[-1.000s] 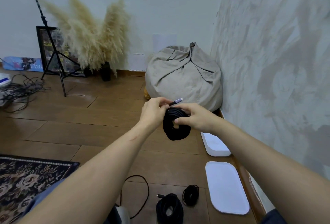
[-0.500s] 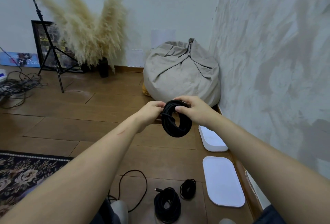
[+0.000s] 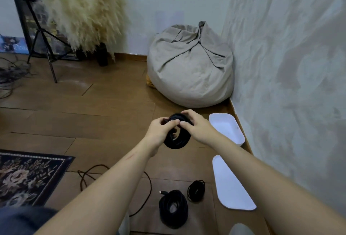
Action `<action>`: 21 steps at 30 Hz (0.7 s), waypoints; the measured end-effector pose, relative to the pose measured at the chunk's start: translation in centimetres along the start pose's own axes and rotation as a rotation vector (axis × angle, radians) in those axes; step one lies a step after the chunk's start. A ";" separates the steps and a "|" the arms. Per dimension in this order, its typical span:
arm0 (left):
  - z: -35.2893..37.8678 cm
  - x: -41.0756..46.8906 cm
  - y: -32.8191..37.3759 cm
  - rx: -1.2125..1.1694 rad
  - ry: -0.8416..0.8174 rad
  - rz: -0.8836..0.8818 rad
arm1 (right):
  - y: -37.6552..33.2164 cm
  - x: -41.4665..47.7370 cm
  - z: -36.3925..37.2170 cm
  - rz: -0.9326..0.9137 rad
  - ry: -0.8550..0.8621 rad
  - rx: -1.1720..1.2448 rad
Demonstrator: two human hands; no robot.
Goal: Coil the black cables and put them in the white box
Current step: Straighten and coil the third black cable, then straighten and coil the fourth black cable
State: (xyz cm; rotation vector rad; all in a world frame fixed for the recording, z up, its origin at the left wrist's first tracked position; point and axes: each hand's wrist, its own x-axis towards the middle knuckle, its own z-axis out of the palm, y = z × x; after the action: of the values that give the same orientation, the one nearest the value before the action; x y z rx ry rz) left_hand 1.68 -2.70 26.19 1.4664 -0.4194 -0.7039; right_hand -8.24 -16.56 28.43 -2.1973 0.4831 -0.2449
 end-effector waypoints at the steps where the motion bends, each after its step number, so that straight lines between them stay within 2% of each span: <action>1: -0.1 0.4 -1.0 0.007 0.015 -0.012 | 0.7 0.2 0.4 0.008 -0.051 -0.001; 5: -0.5 2.3 -4.3 0.027 0.066 -0.099 | 3.8 1.4 2.2 0.039 -0.161 0.090; 11: -0.7 5.4 -9.3 0.223 0.056 -0.098 | 8.8 3.6 5.6 0.072 -0.057 0.029; 13: -1.2 6.0 -11.1 0.274 0.002 -0.074 | 10.6 4.2 6.8 0.106 -0.060 0.064; 17: -2.1 6.6 -14.0 0.232 -0.184 -0.104 | 14.4 5.4 9.0 0.165 -0.033 0.131; 21: -2.5 7.6 -17.7 0.493 -0.218 -0.141 | 18.3 5.6 11.7 0.263 -0.047 0.195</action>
State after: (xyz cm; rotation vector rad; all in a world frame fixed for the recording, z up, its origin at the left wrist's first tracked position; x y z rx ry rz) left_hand 5.82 -5.11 7.35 1.9024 -0.6982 -0.9210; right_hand -3.97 -20.96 6.87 -1.9219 0.6856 -0.0933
